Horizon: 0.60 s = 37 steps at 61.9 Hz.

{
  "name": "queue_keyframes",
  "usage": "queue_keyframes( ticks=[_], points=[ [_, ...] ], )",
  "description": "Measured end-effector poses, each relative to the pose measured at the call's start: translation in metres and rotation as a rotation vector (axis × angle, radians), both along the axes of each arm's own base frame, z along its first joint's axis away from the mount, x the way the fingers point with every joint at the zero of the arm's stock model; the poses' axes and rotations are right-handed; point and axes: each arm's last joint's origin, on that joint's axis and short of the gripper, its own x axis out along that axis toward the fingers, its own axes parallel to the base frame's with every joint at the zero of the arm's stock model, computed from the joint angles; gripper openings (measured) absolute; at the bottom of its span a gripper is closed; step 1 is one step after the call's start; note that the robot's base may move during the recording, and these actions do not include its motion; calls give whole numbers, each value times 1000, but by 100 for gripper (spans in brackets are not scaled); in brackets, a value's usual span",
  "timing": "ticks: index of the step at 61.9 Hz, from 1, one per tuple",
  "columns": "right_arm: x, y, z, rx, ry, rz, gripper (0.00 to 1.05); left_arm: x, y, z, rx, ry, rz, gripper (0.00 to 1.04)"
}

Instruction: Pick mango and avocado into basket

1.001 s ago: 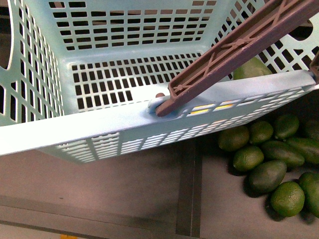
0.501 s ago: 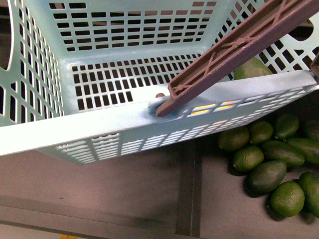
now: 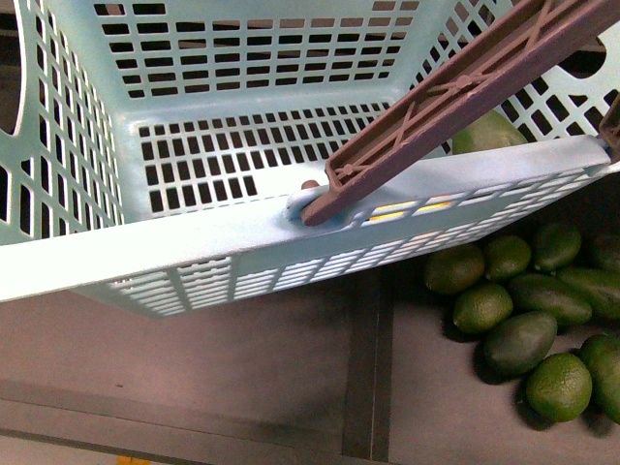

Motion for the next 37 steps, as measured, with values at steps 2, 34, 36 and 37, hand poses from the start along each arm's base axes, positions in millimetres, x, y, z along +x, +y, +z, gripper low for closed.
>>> queue_keyframes(
  ticks=[2, 34, 36, 37],
  points=[
    [0, 0, 0, 0, 0, 0, 81, 0, 0, 0, 0, 0, 0, 14],
    [0, 0, 0, 0, 0, 1, 96, 41, 25, -23, -93, -153, 870, 14],
    [0, 0, 0, 0, 0, 1, 96, 46, 28, -28, -107, -135, 877, 14],
    [0, 0, 0, 0, 0, 1, 96, 47, 29, -30, -112, -129, 881, 14]
  ],
)
